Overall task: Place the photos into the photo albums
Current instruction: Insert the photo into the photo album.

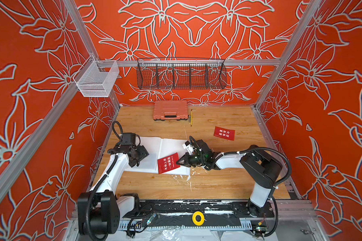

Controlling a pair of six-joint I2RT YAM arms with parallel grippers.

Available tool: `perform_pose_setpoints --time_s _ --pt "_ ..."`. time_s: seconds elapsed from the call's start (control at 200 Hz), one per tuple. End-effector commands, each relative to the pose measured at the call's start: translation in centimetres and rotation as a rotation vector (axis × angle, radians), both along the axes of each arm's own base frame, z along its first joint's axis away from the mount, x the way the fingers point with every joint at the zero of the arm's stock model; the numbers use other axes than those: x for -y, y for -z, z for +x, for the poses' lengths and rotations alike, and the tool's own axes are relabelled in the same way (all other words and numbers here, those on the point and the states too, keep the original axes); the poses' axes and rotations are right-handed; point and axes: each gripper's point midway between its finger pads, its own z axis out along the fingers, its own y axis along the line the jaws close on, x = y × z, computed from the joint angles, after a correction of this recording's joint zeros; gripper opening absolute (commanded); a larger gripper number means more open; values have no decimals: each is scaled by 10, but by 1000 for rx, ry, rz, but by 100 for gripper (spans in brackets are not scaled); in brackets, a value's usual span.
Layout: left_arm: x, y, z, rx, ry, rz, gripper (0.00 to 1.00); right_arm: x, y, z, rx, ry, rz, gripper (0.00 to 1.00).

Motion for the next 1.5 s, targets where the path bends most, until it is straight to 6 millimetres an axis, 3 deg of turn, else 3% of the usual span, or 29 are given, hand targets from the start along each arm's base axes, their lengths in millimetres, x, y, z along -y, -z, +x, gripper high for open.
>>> perform_pose_setpoints --time_s 0.0,0.255,0.485,1.091,1.396,1.496 --pt "-5 3 5 12 -39 -1 75 -12 -12 11 17 31 59 0" --pt "-30 25 -5 -10 -158 71 73 -17 -1 12 2 32 74 0" --pt "-41 28 -11 -13 -198 118 72 -23 5 15 0 32 99 0" --pt "-44 43 -18 -48 -206 111 71 -35 13 36 21 88 94 0" --pt "-46 41 -19 -38 -216 115 71 -67 25 14 -21 56 75 5" --pt "-44 40 -18 -31 -206 103 71 -76 25 9 -21 43 69 15"
